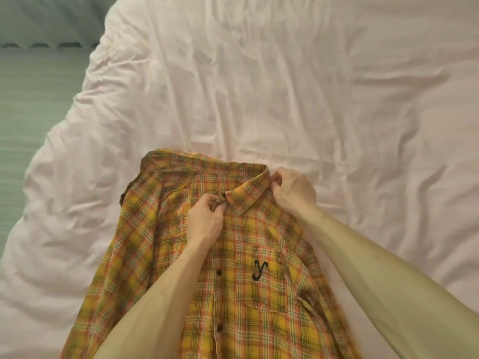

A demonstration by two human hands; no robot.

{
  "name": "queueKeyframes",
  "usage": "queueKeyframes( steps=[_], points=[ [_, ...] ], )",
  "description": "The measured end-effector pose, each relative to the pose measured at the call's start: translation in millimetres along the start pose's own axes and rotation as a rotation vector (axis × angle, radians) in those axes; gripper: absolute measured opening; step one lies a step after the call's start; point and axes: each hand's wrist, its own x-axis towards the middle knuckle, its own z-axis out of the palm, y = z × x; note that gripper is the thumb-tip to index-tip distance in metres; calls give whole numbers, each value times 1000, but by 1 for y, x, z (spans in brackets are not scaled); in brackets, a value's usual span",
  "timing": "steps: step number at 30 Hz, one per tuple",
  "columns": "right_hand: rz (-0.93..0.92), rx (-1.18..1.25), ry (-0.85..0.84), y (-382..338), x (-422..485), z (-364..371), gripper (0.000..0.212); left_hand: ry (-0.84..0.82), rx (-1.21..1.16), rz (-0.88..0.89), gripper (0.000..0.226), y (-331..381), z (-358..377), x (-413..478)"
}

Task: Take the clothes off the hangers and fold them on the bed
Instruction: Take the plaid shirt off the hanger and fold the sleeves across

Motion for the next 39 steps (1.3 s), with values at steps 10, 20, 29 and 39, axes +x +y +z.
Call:
queueKeyframes(
  steps=[10,20,29,39],
  points=[
    [107,93,-6,11,-33,15,45,-60,299,-34,31,-19,6,12],
    [369,281,-388,86,-165,0,37,57,215,37,60,-33,6,-61],
    [375,69,192,101,-176,-52,27,17,137,-90,45,-51,10,-75],
    [479,167,5,103,-187,-36,72,-53,213,-77,47,-51,17,-113]
  ],
)
